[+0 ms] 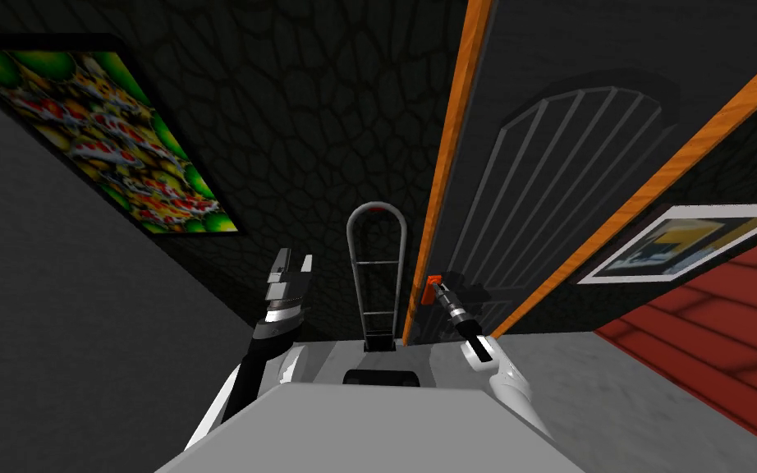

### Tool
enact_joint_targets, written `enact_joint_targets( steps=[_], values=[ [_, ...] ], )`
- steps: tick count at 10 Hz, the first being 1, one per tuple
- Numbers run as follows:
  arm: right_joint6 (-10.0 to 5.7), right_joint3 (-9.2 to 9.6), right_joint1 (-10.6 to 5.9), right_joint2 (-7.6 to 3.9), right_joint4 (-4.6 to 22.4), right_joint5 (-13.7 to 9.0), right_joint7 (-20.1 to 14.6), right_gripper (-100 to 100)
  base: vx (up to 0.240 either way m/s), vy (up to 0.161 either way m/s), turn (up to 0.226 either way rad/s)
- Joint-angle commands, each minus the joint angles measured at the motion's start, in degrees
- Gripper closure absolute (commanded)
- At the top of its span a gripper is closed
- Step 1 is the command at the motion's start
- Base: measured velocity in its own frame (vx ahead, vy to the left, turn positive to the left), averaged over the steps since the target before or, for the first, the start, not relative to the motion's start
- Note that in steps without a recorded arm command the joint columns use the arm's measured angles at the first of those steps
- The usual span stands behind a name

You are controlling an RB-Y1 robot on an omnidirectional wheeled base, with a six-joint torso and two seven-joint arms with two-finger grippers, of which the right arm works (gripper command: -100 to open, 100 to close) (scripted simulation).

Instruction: Pull the door open

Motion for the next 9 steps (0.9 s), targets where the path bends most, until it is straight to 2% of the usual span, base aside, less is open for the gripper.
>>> enact_joint_targets(
  steps=[1, 3, 4, 6, 7, 9],
  values=[
    [0.00, 0.76, -0.51, -0.02, 0.29, -2.86, -2.59, 100, -0.106, -0.049, 0.108],
    [0.31, 1.60, -1.07, -0.19, 0.77, -6.31, -5.71, 100, -0.092, -0.071, 0.160],
    [0.31, 1.60, -1.07, -0.19, 0.77, -6.82, -5.71, 100, -0.065, -0.048, 0.002],
    [0.66, 2.57, -1.71, -0.38, 1.32, -10.67, -9.30, 100, -0.071, -0.048, 0.103],
    [0.66, 2.57, -1.71, -0.38, 1.32, -11.21, -9.30, 100, -0.062, -0.040, 0.076],
    [1.01, 3.56, -2.37, -0.57, 1.88, -15.14, -12.82, 100, -0.073, -0.048, 0.096]
  ],
)
